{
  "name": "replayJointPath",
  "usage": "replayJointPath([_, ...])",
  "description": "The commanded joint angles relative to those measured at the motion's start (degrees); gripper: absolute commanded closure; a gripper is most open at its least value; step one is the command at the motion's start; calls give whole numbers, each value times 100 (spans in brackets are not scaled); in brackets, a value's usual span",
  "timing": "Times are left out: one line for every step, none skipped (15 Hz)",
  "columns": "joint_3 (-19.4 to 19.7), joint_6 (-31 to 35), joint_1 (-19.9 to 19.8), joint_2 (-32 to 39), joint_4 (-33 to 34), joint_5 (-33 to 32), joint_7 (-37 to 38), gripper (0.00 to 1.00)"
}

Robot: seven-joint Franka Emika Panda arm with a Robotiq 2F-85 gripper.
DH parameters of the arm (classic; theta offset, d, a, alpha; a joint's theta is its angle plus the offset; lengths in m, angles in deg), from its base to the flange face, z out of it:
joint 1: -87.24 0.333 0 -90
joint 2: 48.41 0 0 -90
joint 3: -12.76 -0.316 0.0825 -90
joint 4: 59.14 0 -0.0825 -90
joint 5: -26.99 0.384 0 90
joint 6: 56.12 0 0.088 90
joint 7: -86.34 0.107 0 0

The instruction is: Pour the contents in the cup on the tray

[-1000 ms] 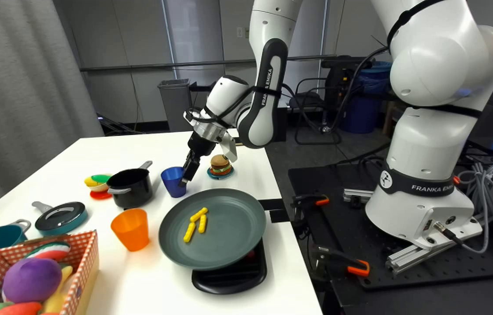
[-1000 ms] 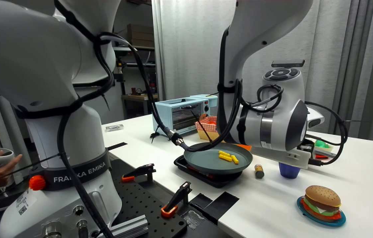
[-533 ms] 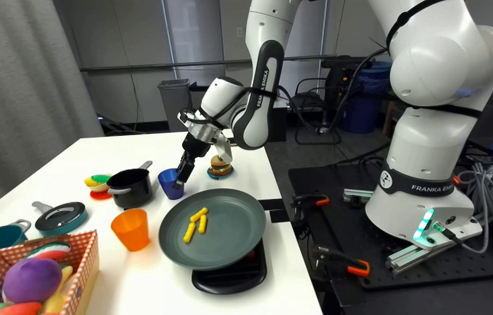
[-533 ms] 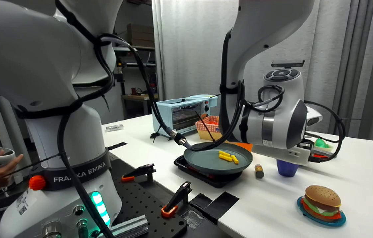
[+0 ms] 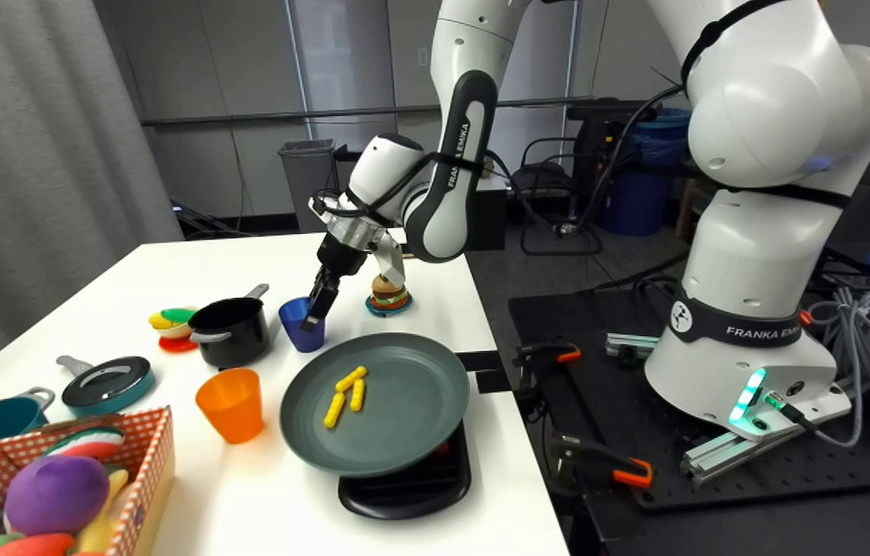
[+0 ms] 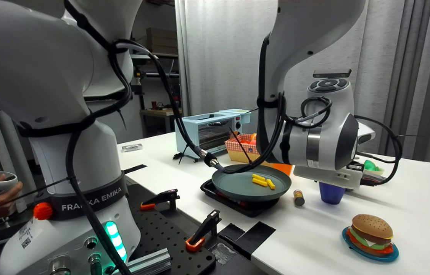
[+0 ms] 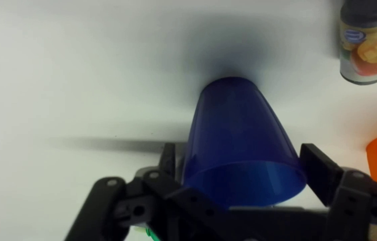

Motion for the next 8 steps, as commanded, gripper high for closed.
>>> replayJointPath([-86, -89, -99, 131, 162, -99, -67, 39])
replayJointPath([-85, -80, -91, 123, 176, -92, -65, 45])
replayJointPath([-81, -84, -89, 128, 183, -92, -67, 46])
replayJointPath([-73, -81, -81, 126, 184, -89, -68, 47])
replayJointPath([-69, -80, -76, 123, 193, -87, -69, 49])
replayJointPath([-67, -80, -76, 117, 197, -84, -65, 50])
replayJointPath([-49, -70, -57, 92, 190, -68, -60, 50])
replayJointPath([-38, -61, -45, 45, 162, -61, -54, 50])
